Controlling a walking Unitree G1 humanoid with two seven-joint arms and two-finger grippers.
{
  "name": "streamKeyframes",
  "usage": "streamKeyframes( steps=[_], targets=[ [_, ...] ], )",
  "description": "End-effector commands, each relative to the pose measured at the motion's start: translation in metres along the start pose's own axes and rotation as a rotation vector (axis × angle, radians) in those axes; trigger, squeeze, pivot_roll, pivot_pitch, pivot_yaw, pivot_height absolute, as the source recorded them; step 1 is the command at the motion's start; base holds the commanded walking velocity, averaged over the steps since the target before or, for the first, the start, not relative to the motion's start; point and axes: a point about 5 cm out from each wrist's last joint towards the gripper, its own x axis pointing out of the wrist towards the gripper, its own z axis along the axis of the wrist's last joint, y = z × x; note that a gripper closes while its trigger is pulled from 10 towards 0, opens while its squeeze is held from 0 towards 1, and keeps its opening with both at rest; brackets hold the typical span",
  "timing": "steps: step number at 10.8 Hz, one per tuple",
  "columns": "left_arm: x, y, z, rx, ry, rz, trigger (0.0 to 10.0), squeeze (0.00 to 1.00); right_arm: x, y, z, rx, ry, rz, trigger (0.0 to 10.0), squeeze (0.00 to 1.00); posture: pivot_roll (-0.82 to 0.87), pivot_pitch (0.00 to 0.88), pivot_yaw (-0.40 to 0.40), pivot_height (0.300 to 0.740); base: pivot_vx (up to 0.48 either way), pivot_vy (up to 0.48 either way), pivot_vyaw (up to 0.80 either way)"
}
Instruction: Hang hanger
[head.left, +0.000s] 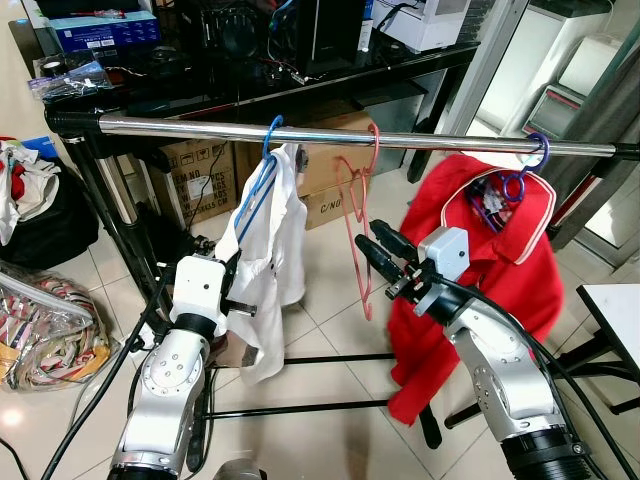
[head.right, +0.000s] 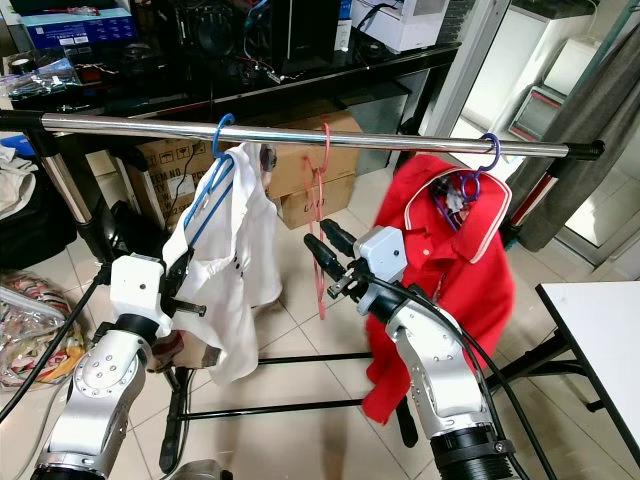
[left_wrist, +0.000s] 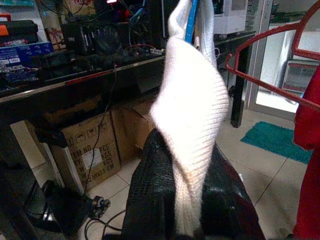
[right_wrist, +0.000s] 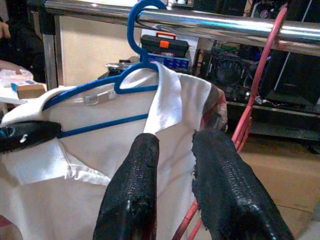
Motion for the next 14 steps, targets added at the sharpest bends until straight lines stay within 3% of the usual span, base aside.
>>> streamKeyframes(
  steps=[1,4,6,8,14],
  targets=[
    [0.004,-0.002,0.006,-0.003,-0.041,-0.003,0.0,0.0,-0.001,-0.008,0.002,-0.022,-0.003,-0.03,10.0,0.0,0.25,0.0,-0.076,0.74,0.0,0.0,0.0],
    [0.004,-0.002,0.027,0.059,-0.195,0.008,0.0,0.0,-0.001,-0.009,0.003,-0.033,-0.001,-0.034,10.0,0.0,0.25,0.0,-0.079,0.74,0.0,0.0,0.0],
    [-0.007,-0.007,0.035,0.075,-0.275,0.022,0.0,0.0,-0.003,-0.009,0.001,-0.036,0.006,-0.033,10.0,0.0,0.26,0.0,-0.081,0.74,0.0,0.0,0.0],
    [-0.021,-0.019,0.028,0.062,-0.266,0.015,0.0,0.0,-0.004,-0.008,-0.001,-0.04,0.016,-0.025,10.0,0.0,0.26,0.003,-0.085,0.74,0.0,0.0,0.0],
    [-0.037,-0.021,0.012,0.05,-0.193,-0.012,0.0,0.0,0.003,-0.018,0.008,-0.16,-0.011,-0.033,10.0,0.0,0.28,0.001,-0.091,0.74,0.0,0.0,0.0]
  ],
)
